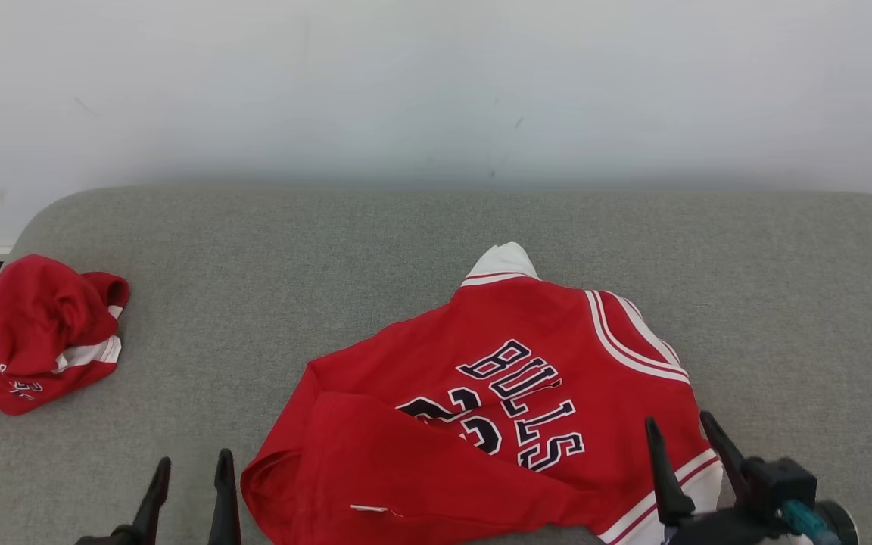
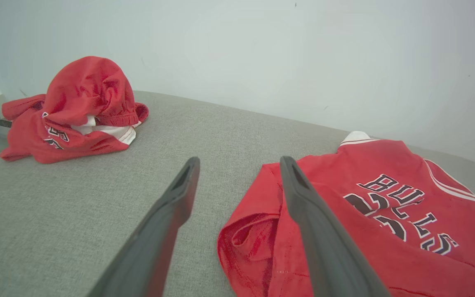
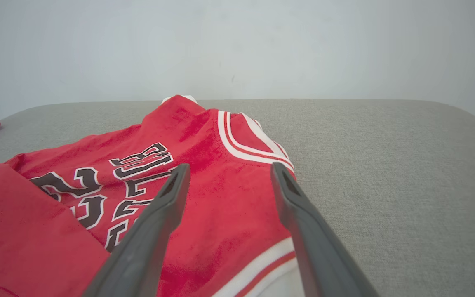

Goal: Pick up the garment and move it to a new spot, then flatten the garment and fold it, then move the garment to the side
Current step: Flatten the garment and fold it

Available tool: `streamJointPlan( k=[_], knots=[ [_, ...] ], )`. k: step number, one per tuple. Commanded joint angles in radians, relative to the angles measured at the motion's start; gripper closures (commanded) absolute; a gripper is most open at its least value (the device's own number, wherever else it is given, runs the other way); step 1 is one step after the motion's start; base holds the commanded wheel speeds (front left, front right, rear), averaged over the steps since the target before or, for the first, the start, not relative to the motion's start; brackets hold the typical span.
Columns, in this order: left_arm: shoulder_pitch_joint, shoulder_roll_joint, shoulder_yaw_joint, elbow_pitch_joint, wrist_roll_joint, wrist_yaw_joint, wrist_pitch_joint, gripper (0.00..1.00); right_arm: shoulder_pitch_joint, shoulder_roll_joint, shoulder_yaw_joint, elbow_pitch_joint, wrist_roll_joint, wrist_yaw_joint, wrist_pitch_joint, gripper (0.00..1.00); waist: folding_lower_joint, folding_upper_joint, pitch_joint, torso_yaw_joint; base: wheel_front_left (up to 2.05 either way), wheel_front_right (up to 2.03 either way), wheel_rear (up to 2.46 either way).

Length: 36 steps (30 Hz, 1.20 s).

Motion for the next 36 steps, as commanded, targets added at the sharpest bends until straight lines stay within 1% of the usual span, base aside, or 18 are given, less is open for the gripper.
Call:
streamJointPlan(
  k=[1, 7, 11, 12, 18, 24, 29, 34, 36],
  knots=[
    [-0.018, 0.006, -0.001, 0.011, 0.023, 0.008, -0.016, 0.00, -0.022, -0.012, 0.010, -0.006, -0.014, 0.001, 0.010, 0.00, 0.0000, 0.0000, -0.001, -0.002, 0.00, 0.00, 0.00],
    [-0.073, 0.007, -0.003, 0.072, 0.077, 0.037, -0.064, 0.00, -0.138, -0.078, 0.073, 0.029, -0.008, 0.001, 0.083, 0.00, 0.0000, 0.0000, -0.001, 0.007, 0.00, 0.00, 0.00],
    [-0.099, -0.007, -0.002, 0.107, 0.072, 0.028, -0.084, 0.00, -0.261, -0.138, 0.129, 0.086, 0.015, 0.001, 0.125, 0.00, 0.0000, 0.0000, 0.011, 0.028, 0.00, 0.00, 0.00],
    [-0.112, -0.015, -0.006, 0.122, 0.071, 0.026, -0.090, 0.00, -0.328, -0.174, 0.166, 0.128, 0.021, 0.001, 0.150, 0.00, 0.0000, 0.0000, 0.023, 0.045, 0.00, 0.00, 0.00],
    [-0.151, -0.045, -0.031, 0.159, 0.075, 0.010, -0.105, 0.00, -0.515, -0.247, 0.283, 0.281, 0.083, 0.001, 0.188, 0.00, 0.0000, 0.0000, 0.073, 0.113, 0.00, 0.00, 0.00],
    [-0.197, -0.080, -0.046, 0.203, 0.082, -0.015, -0.117, 0.00, -0.675, -0.274, 0.403, 0.446, 0.172, 0.001, 0.255, 0.00, 0.0000, 0.0000, 0.127, 0.174, 0.00, 0.00, 0.00],
    [-0.236, -0.106, -0.052, 0.239, 0.087, -0.037, -0.121, 0.00, -0.764, -0.292, 0.508, 0.568, 0.229, 0.001, 0.321, 0.00, 0.0000, 0.0000, 0.161, 0.212, 0.00, 0.00, 0.00],
    [-0.262, -0.126, -0.042, 0.247, 0.099, -0.051, -0.122, 0.00, -0.827, -0.316, 0.604, 0.657, 0.261, 0.001, 0.357, 0.00, 0.0000, 0.0000, 0.184, 0.227, 0.00, 0.00, 0.00],
    [-0.262, -0.134, -0.037, 0.247, 0.101, -0.056, -0.122, 0.00, -0.841, -0.316, 0.634, 0.694, 0.279, 0.001, 0.377, 0.00, 0.0000, 0.0000, 0.190, 0.228, 0.00, 0.00, 0.00]
  ],
)
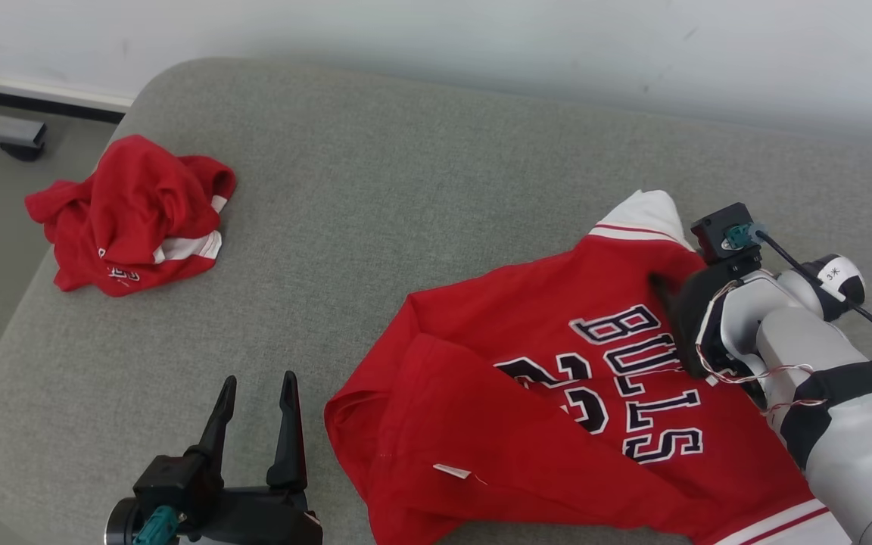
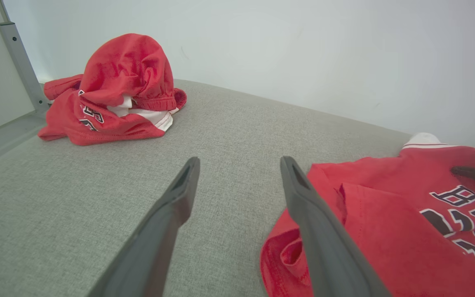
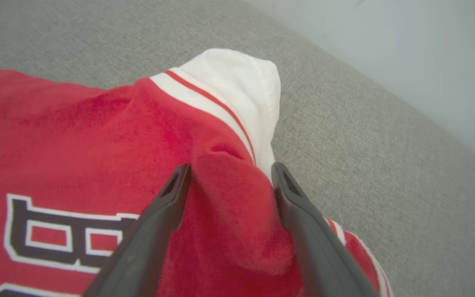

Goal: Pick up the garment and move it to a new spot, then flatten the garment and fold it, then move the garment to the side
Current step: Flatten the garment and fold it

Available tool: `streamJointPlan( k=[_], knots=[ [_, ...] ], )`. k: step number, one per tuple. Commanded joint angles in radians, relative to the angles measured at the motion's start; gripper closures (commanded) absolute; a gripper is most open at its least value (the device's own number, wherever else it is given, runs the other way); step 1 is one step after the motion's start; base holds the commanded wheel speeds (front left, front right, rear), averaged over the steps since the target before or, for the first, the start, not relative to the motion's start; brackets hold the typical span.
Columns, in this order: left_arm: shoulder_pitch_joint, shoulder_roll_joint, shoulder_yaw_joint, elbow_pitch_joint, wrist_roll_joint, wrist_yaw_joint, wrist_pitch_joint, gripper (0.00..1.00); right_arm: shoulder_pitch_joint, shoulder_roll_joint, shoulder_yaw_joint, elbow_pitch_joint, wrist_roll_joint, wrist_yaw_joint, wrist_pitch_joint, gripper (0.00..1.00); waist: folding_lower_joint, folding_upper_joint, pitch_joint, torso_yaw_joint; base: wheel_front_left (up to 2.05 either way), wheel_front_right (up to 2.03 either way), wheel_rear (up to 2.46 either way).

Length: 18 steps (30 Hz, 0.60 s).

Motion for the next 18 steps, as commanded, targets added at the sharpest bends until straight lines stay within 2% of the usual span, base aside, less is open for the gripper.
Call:
streamJointPlan(
  k=[1, 2, 3, 6, 12, 18],
  knots=[
    [-0.007, -0.004, 0.003, -0.001, 0.003, -0.004, -0.003, 0.00, -0.003, -0.002, 0.010, 0.014, 0.010, 0.001, 0.012, 0.00, -0.0002, -0.0001, 0.017, 0.014, 0.00, 0.00, 0.00],
    [-0.009, -0.011, 0.009, 0.002, 0.009, -0.007, -0.003, 0.00, -0.021, -0.002, 0.042, 0.041, 0.029, 0.001, 0.038, 0.79, -0.0002, -0.0001, 0.024, 0.013, 0.00, 0.00, 0.00],
    [-0.009, -0.013, 0.013, 0.002, 0.013, -0.011, -0.003, 0.00, -0.033, -0.002, 0.049, 0.048, 0.047, 0.001, 0.042, 1.00, -0.0002, -0.0001, 0.027, 0.012, 0.00, 0.00, 0.00],
    [-0.011, -0.017, 0.020, 0.002, 0.019, -0.015, -0.003, 0.00, -0.058, -0.016, 0.058, 0.059, 0.069, 0.001, 0.028, 1.00, -0.0002, -0.0001, 0.034, 0.010, 0.00, 0.00, 0.00],
    [-0.019, -0.029, 0.032, 0.008, 0.034, -0.032, -0.003, 0.00, -0.165, -0.069, 0.059, 0.097, 0.079, 0.000, -0.076, 1.00, -0.0002, -0.0001, 0.046, 0.005, 0.00, 0.00, 0.00],
    [-0.029, -0.039, 0.029, 0.019, 0.046, -0.044, -0.003, 0.00, -0.246, -0.109, 0.036, 0.186, 0.059, 0.000, -0.153, 1.00, -0.0002, -0.0001, 0.048, 0.013, 0.00, 0.00, 0.00]
  ],
)
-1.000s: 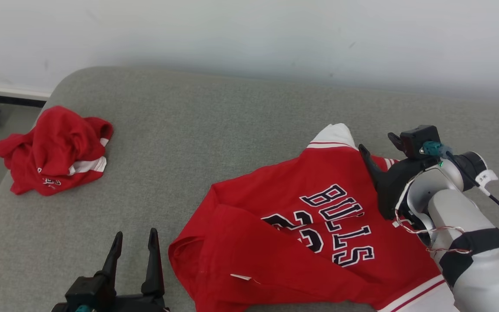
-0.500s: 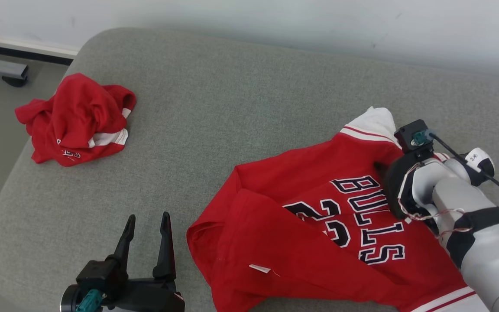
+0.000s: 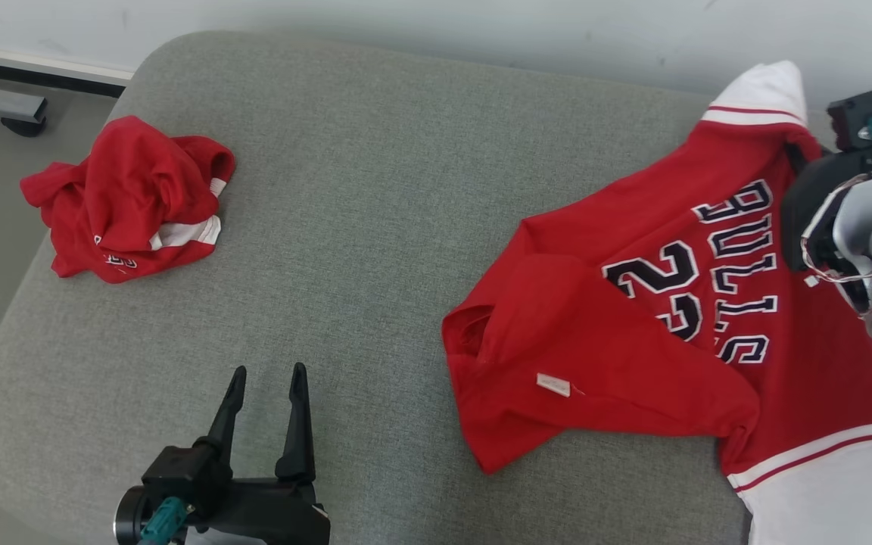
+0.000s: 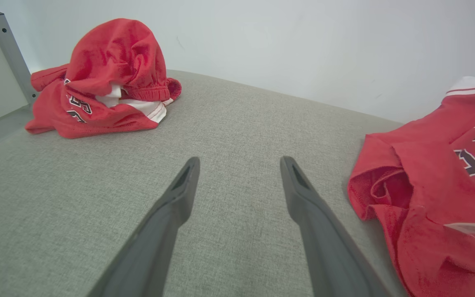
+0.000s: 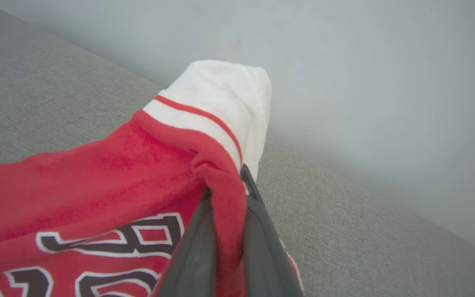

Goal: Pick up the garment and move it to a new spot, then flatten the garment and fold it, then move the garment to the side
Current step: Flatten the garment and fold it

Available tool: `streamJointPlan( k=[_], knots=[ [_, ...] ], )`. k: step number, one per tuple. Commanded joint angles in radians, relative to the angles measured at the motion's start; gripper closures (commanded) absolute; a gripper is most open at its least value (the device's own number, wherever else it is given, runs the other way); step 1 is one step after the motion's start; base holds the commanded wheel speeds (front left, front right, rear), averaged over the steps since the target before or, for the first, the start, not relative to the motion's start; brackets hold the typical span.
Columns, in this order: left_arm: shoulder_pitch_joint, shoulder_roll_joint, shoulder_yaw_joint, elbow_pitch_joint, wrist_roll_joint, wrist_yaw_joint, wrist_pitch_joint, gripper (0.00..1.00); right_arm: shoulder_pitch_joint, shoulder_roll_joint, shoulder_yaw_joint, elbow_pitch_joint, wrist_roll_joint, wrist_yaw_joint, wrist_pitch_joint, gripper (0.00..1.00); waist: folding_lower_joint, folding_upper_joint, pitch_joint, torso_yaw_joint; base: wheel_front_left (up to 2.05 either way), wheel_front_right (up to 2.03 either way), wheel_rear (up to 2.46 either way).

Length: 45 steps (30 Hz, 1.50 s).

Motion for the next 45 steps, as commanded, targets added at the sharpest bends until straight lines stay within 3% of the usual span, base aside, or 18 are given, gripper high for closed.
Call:
streamJointPlan(
  k=[1, 2, 3, 14, 22, 29, 39, 45],
  knots=[
    [-0.012, -0.005, -0.003, 0.003, 0.012, -0.005, -0.003, 0.00, 0.000, 0.003, -0.003, 0.011, 0.000, -0.002, -0.011, 1.00, -0.0001, -0.0001, -0.001, 0.003, 0.00, 0.00, 0.00],
    [-0.011, -0.006, -0.007, 0.008, 0.013, -0.010, -0.003, 0.00, 0.000, 0.009, -0.004, 0.021, 0.001, -0.002, -0.022, 0.74, -0.0001, -0.0001, -0.003, 0.004, 0.00, 0.00, 0.00],
    [-0.010, -0.007, -0.008, 0.011, 0.014, -0.008, -0.003, 0.00, 0.002, 0.016, -0.001, 0.031, 0.000, -0.002, -0.030, 0.00, -0.0001, -0.0001, -0.005, 0.002, 0.00, 0.00, 0.00],
    [0.033, 0.004, 0.039, 0.019, 0.033, -0.015, -0.003, 0.00, 0.048, 0.068, -0.019, 0.031, 0.059, -0.002, -0.212, 0.00, -0.0001, -0.0001, -0.105, -0.105, 0.00, 0.00, 0.00],
    [0.089, 0.022, 0.093, -0.019, 0.042, 0.004, -0.003, 0.00, 0.205, 0.036, -0.016, -0.074, 0.123, -0.002, -0.287, 0.00, -0.0001, -0.0001, -0.150, -0.224, 0.00, 0.00, 0.00],
    [0.114, 0.050, 0.115, -0.065, 0.090, 0.031, -0.003, 0.00, 0.426, 0.000, -0.120, -0.175, 0.172, -0.002, -0.298, 0.00, -0.0001, -0.0001, -0.155, -0.297, 0.00, 0.00, 0.00],
    [0.145, 0.100, 0.132, -0.109, 0.159, 0.083, -0.003, 0.00, 0.714, 0.072, -0.322, -0.293, 0.138, -0.002, -0.296, 0.00, -0.0001, -0.0001, -0.183, -0.318, 0.00, 0.00, 0.00],
    [0.182, 0.116, 0.158, -0.121, 0.153, 0.095, -0.003, 0.00, 0.785, 0.129, -0.385, -0.304, 0.087, -0.002, -0.296, 0.00, -0.0001, -0.0001, -0.209, -0.297, 0.00, 0.00, 0.00]
  ],
)
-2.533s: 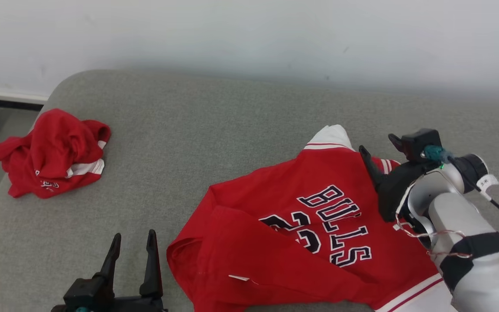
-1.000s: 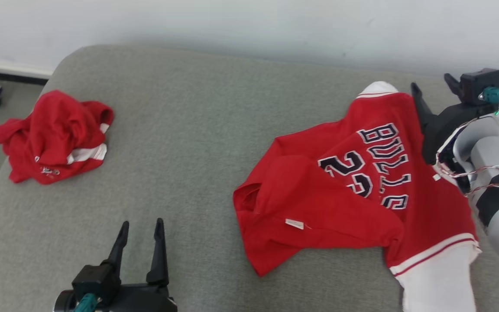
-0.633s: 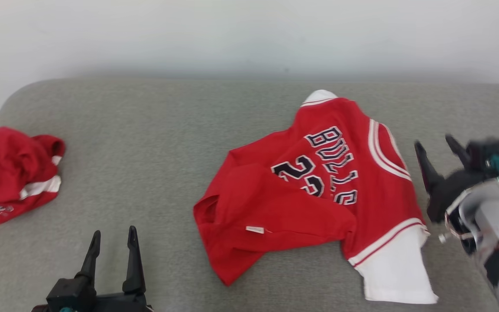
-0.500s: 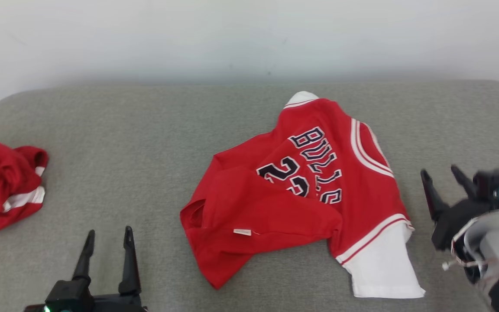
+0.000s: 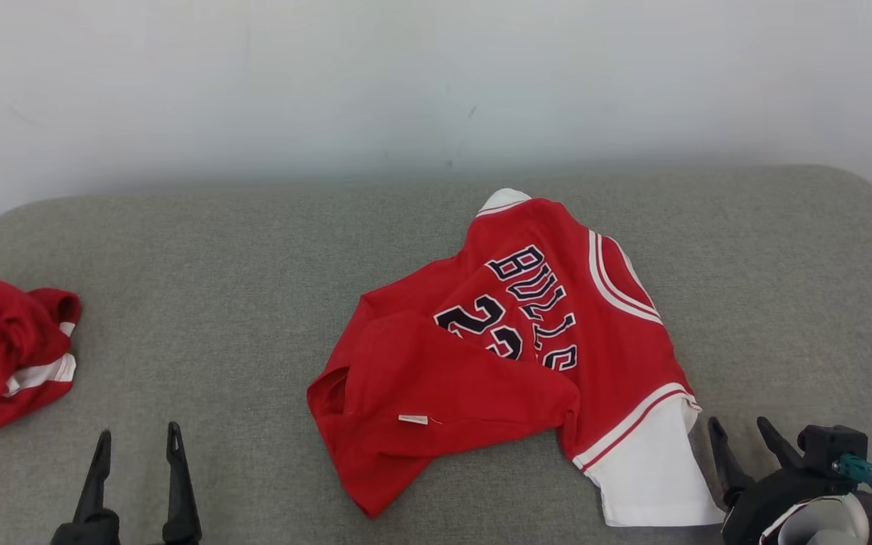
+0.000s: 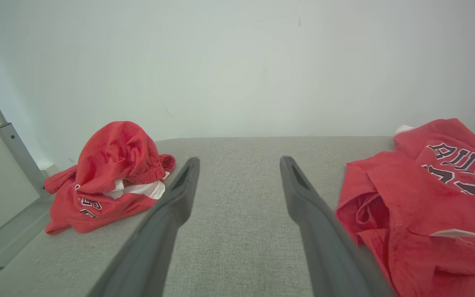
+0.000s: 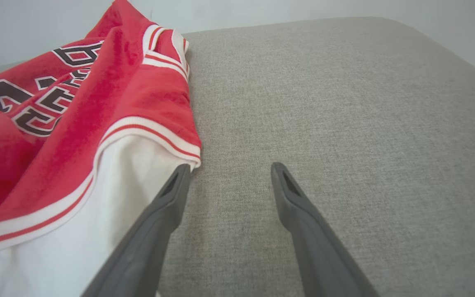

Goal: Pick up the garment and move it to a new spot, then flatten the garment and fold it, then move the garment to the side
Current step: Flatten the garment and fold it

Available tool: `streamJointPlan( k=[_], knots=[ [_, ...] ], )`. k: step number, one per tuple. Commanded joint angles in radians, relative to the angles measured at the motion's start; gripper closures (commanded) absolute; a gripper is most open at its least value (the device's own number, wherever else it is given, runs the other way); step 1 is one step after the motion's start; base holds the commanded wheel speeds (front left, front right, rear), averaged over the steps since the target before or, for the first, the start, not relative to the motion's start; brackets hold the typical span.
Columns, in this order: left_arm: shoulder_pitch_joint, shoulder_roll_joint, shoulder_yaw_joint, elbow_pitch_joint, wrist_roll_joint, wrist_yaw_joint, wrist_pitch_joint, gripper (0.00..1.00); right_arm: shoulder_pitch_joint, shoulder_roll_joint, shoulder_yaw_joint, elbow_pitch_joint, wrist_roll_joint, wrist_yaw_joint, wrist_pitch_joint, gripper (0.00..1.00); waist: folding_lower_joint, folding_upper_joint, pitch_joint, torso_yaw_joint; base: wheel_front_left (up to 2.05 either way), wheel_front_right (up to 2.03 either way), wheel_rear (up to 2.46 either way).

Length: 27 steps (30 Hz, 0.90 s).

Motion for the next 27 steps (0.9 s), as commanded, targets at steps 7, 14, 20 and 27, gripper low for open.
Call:
streamJointPlan(
  k=[7, 14, 20, 27],
  knots=[
    [0.045, -0.010, -0.009, -0.012, -0.013, 0.008, -0.002, 0.00, -0.028, 0.039, -0.018, 0.072, -0.042, -0.002, 0.026, 0.00, 0.0002, 0.0001, -0.022, 0.066, 0.00, 0.00, 0.00],
    [0.040, -0.012, -0.025, 0.000, -0.024, 0.001, 0.001, 0.00, -0.041, 0.067, 0.000, 0.156, -0.038, -0.002, 0.080, 0.33, 0.0002, 0.0001, -0.026, 0.105, 0.00, 0.00, 0.00],
    [0.038, -0.017, -0.021, 0.010, -0.034, -0.003, -0.001, 0.00, -0.061, 0.057, 0.023, 0.169, -0.031, -0.002, 0.062, 1.00, 0.0002, 0.0001, -0.023, 0.101, 0.00, 0.00, 0.00],
    [0.032, -0.029, -0.029, 0.016, -0.037, -0.006, -0.003, 0.00, -0.101, -0.020, -0.003, 0.146, -0.089, -0.002, 0.015, 1.00, 0.0002, 0.0001, -0.028, 0.076, 0.00, 0.00, 0.00]
  ],
)
